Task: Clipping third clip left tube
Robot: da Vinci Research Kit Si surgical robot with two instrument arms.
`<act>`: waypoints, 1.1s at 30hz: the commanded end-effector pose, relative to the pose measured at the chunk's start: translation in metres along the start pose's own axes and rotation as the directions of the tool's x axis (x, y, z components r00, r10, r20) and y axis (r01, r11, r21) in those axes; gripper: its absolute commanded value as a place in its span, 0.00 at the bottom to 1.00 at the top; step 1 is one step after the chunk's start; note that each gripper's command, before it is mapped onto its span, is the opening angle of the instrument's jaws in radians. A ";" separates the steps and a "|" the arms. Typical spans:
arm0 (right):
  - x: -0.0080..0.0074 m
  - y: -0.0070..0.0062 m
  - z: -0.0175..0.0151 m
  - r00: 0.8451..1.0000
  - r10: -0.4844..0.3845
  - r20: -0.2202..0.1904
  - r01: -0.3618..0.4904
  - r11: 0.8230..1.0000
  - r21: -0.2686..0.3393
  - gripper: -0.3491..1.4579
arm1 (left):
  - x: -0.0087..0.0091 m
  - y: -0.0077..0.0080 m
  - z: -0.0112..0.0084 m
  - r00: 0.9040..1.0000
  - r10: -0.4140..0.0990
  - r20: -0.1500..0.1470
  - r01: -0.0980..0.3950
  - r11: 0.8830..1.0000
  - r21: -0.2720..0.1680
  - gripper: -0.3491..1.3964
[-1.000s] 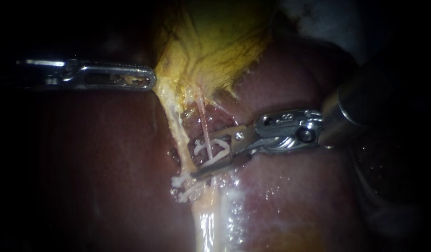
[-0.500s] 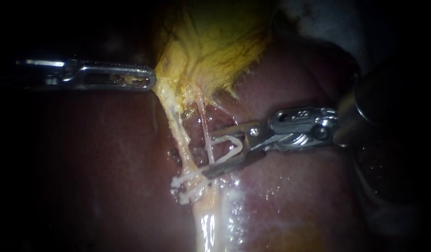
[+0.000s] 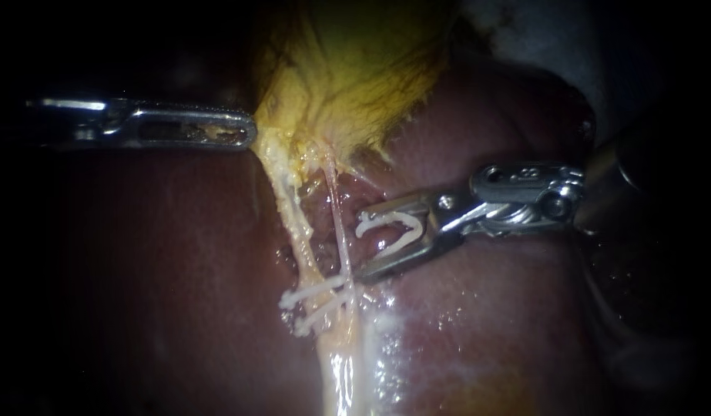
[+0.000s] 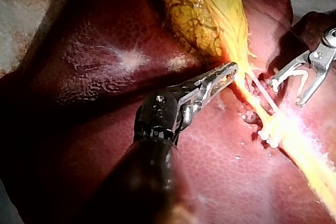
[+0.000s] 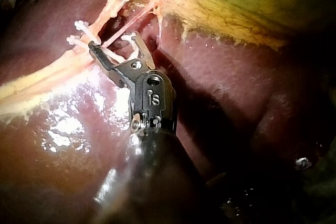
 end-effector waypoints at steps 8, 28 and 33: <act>0.0021 -0.0017 -0.0006 0.997 0.056 -0.061 -0.047 0.990 0.135 0.49 | 0.0000 0.0000 0.0000 1.000 0.000 0.000 0.000 1.000 0.000 0.00; -0.0033 0.0016 0.0040 0.986 0.168 -0.025 -0.160 0.969 0.189 0.49 | 0.0000 0.0000 0.0000 1.000 0.000 0.000 0.000 1.000 0.000 0.00; -0.0051 0.0032 0.0048 0.979 0.203 -0.025 -0.194 0.962 0.191 0.49 | 0.0000 0.0000 0.0000 1.000 0.000 0.000 0.000 1.000 0.000 0.00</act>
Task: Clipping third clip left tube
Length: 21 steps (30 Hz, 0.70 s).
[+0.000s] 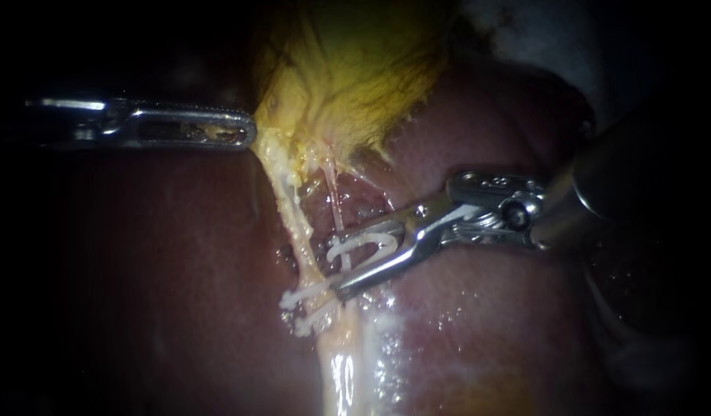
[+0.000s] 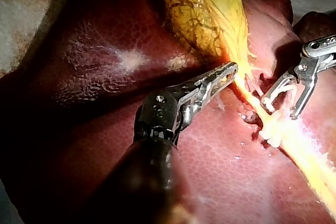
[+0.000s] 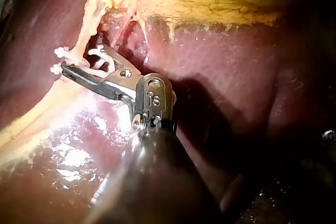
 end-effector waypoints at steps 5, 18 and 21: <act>-0.0009 0.0012 0.0007 1.000 0.011 -0.012 -0.011 1.000 0.006 0.49 | 0.0001 0.0000 0.0001 1.000 0.000 0.000 0.000 1.000 -0.001 0.00; -0.0007 0.0026 0.0036 0.997 0.058 -0.057 -0.054 0.996 0.077 0.49 | 0.0003 0.0000 0.0002 1.000 0.001 0.001 -0.001 1.000 -0.002 0.00; -0.0008 0.0027 0.0043 0.996 0.061 -0.067 -0.054 0.994 0.097 0.49 | 0.0003 0.0000 0.0002 1.000 0.001 0.001 -0.001 1.000 -0.002 0.00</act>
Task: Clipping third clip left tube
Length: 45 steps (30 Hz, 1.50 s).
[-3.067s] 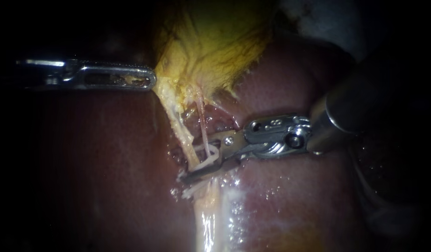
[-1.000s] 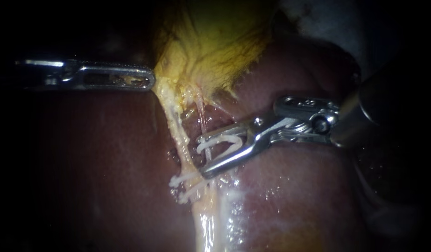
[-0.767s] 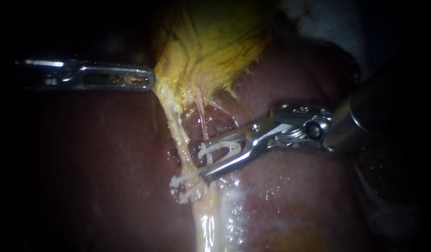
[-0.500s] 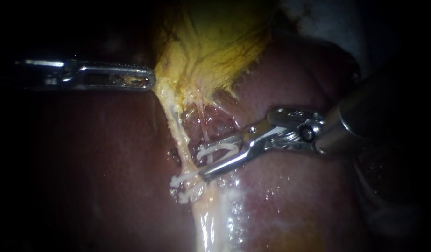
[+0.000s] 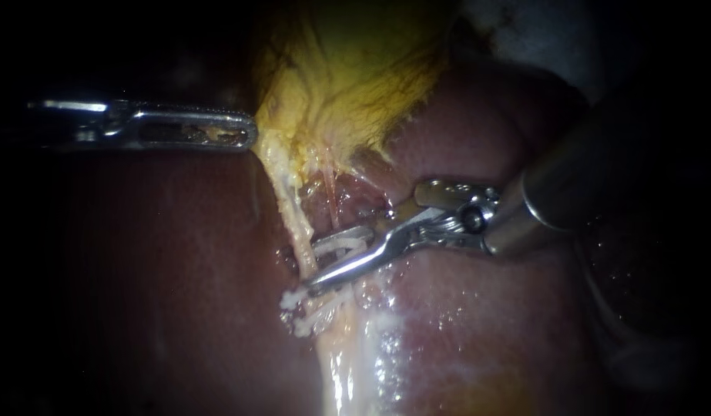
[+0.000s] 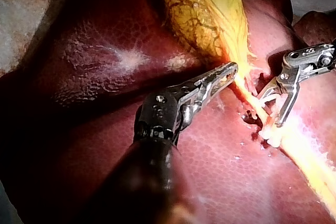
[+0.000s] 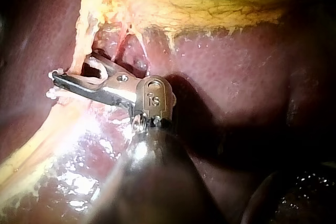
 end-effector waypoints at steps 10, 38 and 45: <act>0.0010 -0.0017 0.0018 0.994 0.010 -0.111 0.002 0.994 0.108 0.49 | 0.0000 0.0000 0.0000 1.000 0.000 0.000 0.000 1.000 0.000 0.00; 0.0062 -0.0043 0.0028 0.983 0.085 -0.165 -0.073 0.994 0.079 0.33 | 0.0000 0.0000 0.0001 1.000 0.000 0.000 0.000 1.000 0.000 0.00; 0.0061 -0.0046 0.0029 0.983 0.086 -0.164 -0.073 0.994 0.081 0.12 | 0.0000 0.0000 0.0001 1.000 0.000 0.000 0.000 1.000 0.000 0.00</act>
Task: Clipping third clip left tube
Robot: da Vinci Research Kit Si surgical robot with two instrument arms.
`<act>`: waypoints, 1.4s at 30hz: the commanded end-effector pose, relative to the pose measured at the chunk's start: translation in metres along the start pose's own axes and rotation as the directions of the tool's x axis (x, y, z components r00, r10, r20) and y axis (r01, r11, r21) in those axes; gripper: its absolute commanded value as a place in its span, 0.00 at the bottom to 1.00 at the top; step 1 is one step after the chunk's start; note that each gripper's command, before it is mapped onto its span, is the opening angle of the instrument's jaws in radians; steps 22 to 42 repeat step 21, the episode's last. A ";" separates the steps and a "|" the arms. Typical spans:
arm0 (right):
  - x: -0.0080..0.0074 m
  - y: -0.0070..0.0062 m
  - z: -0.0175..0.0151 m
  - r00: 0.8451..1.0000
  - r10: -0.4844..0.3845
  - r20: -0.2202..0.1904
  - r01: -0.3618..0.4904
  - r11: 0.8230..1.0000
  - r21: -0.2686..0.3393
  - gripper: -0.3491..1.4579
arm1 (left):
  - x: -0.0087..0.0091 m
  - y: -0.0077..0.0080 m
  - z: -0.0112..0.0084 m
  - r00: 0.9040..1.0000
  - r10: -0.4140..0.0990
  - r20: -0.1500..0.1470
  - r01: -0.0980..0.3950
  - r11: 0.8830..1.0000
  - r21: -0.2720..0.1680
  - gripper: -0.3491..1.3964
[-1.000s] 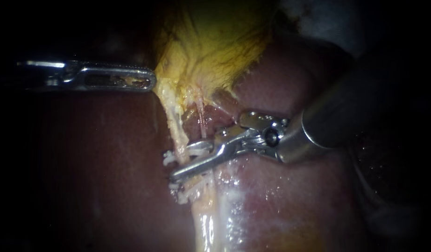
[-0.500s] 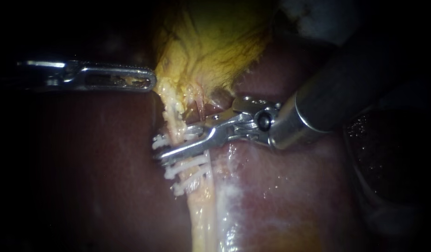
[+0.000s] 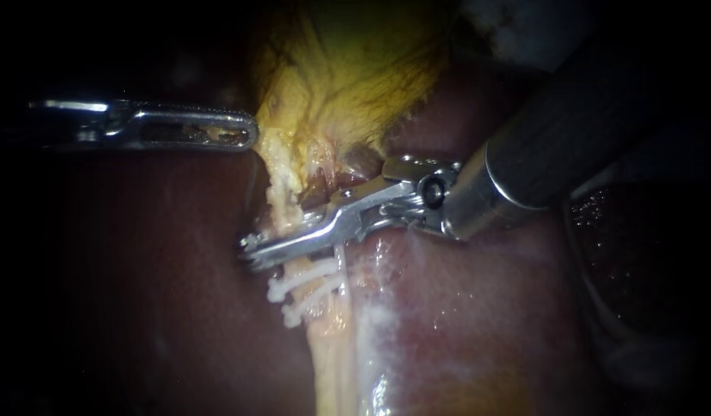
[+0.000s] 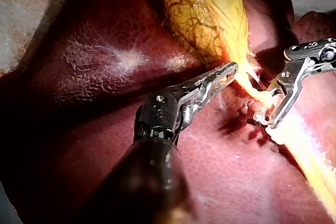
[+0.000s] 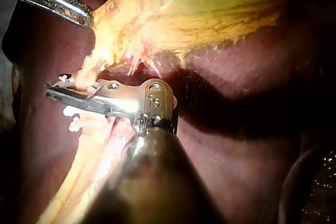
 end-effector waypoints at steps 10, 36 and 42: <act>-0.0002 0.0001 0.0000 1.000 -0.002 0.002 0.002 1.000 0.002 0.00 | 0.0000 0.0000 0.0000 1.000 0.000 0.000 0.000 1.000 0.000 0.00; -0.0002 0.0002 -0.0001 1.000 -0.002 0.002 0.002 1.000 0.001 0.00 | 0.0000 0.0000 0.0000 1.000 0.000 0.000 0.000 1.000 0.000 0.00; -0.0002 0.0002 -0.0001 1.000 -0.002 0.002 0.002 1.000 0.001 0.00 | 0.0000 0.0000 0.0000 1.000 0.000 0.000 0.000 1.000 0.000 0.00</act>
